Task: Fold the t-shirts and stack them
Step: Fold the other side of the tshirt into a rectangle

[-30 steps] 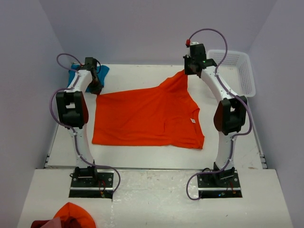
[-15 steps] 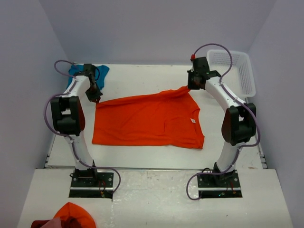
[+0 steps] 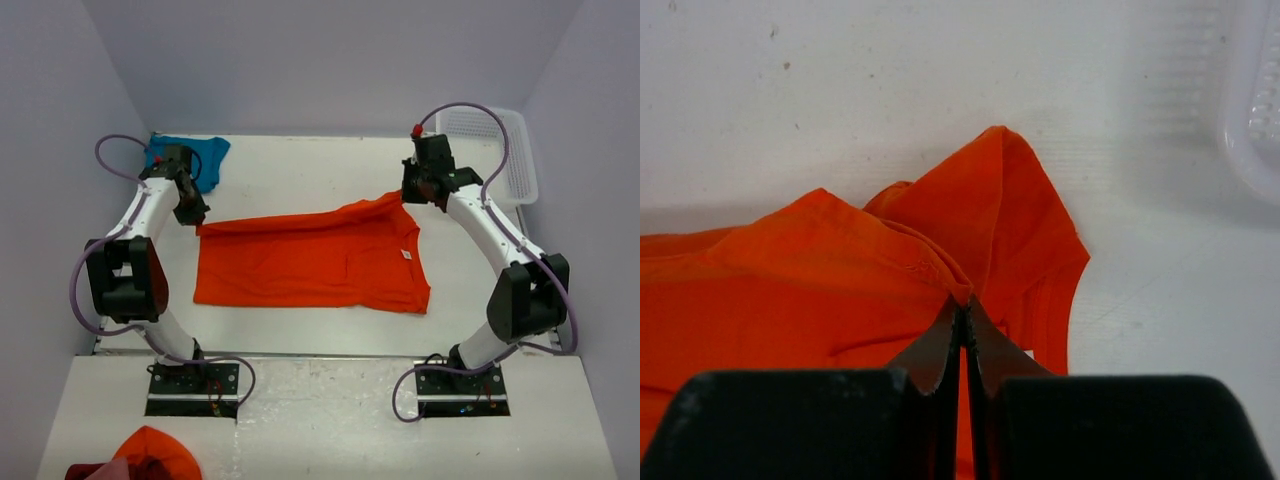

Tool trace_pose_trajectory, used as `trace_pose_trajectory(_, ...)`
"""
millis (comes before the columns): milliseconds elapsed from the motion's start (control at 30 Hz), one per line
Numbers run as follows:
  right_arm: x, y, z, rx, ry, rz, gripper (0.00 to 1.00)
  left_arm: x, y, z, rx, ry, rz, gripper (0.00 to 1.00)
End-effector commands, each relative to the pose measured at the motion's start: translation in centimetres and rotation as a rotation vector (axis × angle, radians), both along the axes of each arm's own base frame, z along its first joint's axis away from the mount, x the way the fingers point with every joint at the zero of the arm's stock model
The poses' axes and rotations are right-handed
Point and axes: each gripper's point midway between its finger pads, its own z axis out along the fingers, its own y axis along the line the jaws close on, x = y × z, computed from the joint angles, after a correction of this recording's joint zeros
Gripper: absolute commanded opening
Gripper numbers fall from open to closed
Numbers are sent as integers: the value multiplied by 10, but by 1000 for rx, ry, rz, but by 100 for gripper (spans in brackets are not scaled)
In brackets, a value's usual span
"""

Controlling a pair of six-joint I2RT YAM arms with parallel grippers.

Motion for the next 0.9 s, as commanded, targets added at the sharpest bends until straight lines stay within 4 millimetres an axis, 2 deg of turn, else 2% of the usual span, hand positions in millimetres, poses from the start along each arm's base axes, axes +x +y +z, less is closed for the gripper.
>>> trace_pose_trajectory(0, -17, 3, 7, 20, -6, 1, 0, -9, 4, 4, 16, -15, -8, 0)
trace_pose_trajectory(200, -38, 5, 3, 29, 5, -4, 0, -24, 5, -5, 24, 12, -8, 0)
trace_pose_trajectory(500, -72, 1, -15, 1, 52, -43, 0, -43, 4, -18, 35, 49, -10, 0)
trace_pose_trajectory(800, -104, 1, -50, -32, 128, -73, 0, -59, 8, -30, 66, 84, 5, 0)
trace_pose_trajectory(833, -110, 0, -56, -37, 145, -81, 0, -62, 8, -32, 64, 91, 7, 9)
trace_pose_trajectory(867, -114, 1, -58, -32, 153, -98, 0, -64, 7, -32, 60, 89, 9, 12)
